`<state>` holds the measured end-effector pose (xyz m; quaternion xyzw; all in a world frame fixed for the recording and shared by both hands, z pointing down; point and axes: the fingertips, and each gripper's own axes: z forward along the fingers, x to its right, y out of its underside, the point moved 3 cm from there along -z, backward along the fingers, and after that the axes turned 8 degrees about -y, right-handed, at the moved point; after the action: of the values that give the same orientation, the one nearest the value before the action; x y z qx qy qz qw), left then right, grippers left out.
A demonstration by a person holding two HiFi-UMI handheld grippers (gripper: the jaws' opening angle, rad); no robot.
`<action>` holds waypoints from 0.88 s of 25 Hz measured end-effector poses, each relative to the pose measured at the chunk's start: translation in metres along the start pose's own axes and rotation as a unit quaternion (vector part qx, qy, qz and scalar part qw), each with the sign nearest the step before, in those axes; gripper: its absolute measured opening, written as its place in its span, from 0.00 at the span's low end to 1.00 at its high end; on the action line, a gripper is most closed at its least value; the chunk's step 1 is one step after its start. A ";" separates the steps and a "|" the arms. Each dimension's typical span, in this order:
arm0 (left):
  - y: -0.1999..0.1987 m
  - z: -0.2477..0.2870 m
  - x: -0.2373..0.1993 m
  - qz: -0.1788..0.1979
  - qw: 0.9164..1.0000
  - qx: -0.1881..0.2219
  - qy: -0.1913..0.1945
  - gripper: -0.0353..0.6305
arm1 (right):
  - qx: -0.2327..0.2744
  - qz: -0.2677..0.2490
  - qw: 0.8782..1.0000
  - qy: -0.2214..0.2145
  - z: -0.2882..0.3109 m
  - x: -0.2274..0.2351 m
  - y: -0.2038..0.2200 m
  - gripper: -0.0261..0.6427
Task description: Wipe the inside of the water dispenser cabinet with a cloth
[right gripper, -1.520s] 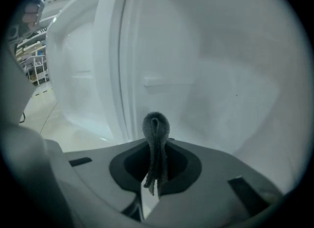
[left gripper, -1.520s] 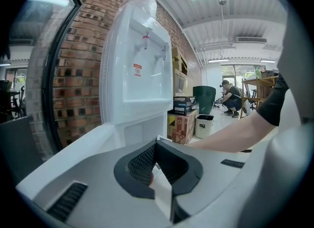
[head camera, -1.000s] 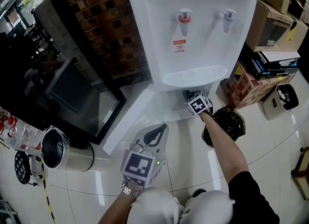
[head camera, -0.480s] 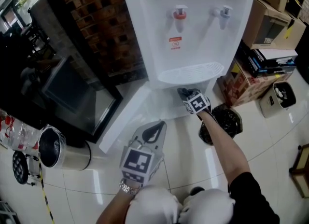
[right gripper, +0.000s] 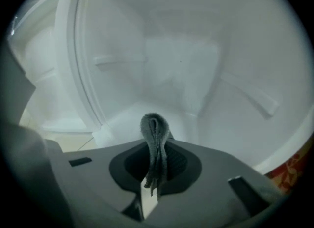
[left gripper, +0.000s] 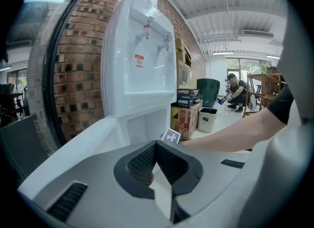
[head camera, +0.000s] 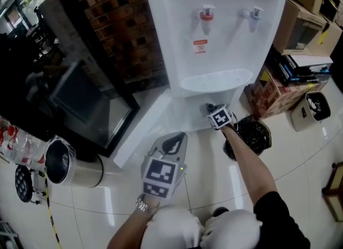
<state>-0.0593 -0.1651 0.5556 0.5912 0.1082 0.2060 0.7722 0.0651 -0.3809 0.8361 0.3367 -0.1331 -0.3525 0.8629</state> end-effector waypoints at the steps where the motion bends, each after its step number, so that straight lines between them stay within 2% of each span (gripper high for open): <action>1: 0.002 0.002 -0.002 -0.001 1.000 -0.007 -0.003 0.06 | 0.004 -0.007 1.000 -0.018 0.000 -0.011 -0.004 0.07; 3: 0.007 0.007 -0.005 -0.007 1.000 -0.023 -0.009 0.06 | 0.015 -0.025 0.999 -0.046 -0.002 -0.030 -0.015 0.07; 5: 0.011 0.011 -0.008 -0.010 0.999 -0.037 -0.012 0.06 | 0.031 -0.037 0.998 -0.050 -0.007 -0.036 -0.029 0.07; 10: 0.027 0.021 -0.010 -0.014 0.996 -0.089 -0.009 0.06 | 0.057 -0.021 0.998 0.021 -0.017 0.003 -0.042 0.07; 14: 0.049 0.036 -0.005 -0.002 0.987 -0.162 0.009 0.06 | 0.032 -0.003 0.999 0.039 -0.007 0.021 -0.020 0.07; 17: 0.053 0.046 -0.003 0.009 0.983 -0.185 0.015 0.06 | 0.000 -0.013 1.000 0.016 0.006 0.006 -0.001 0.07; 22: 0.059 0.053 -0.003 -0.004 0.980 -0.198 0.023 0.06 | -0.005 -0.063 0.995 -0.075 0.009 -0.053 -0.006 0.07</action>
<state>-0.0515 -0.1993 0.6269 0.4216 0.0850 0.2339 0.8720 0.0203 -0.3515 0.8392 0.3128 -0.1747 -0.4308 0.8283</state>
